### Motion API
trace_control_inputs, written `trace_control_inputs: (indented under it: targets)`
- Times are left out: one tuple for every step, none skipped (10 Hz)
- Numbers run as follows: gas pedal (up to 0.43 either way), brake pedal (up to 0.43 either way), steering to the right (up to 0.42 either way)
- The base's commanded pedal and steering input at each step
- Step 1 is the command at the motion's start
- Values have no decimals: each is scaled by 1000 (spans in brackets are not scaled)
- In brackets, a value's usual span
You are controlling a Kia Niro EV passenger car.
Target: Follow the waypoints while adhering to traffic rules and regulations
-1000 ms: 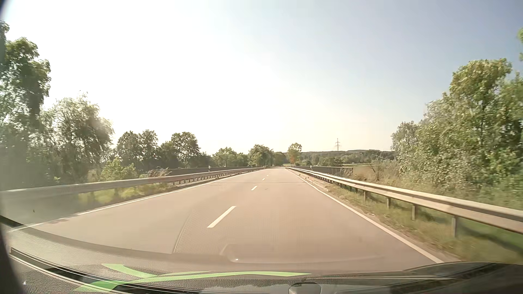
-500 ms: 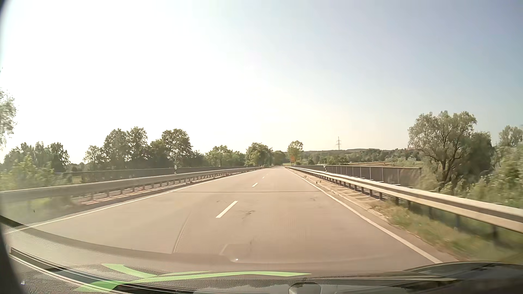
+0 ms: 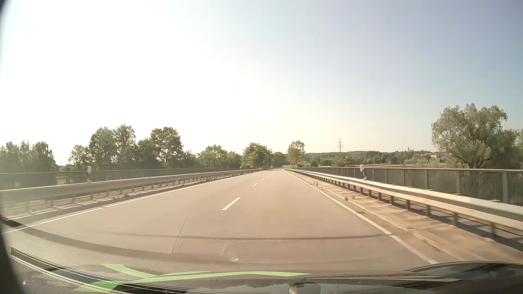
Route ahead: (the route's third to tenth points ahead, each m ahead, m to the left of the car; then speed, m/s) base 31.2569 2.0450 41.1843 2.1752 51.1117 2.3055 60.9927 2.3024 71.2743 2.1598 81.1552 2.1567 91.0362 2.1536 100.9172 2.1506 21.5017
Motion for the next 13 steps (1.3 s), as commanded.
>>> trace_control_inputs:
  targets:
    - [280,0,-2]
    - [280,0,-1]
    - [299,0,-2]
    - [299,0,-2]
    - [299,0,-1]
    - [299,0,-2]
    - [299,0,-2]
    - [299,0,-6]
    - [299,0,-9]
    - [299,0,-9]
    - [299,0,-9]
    - [299,0,-9]
    - [299,0,-8]
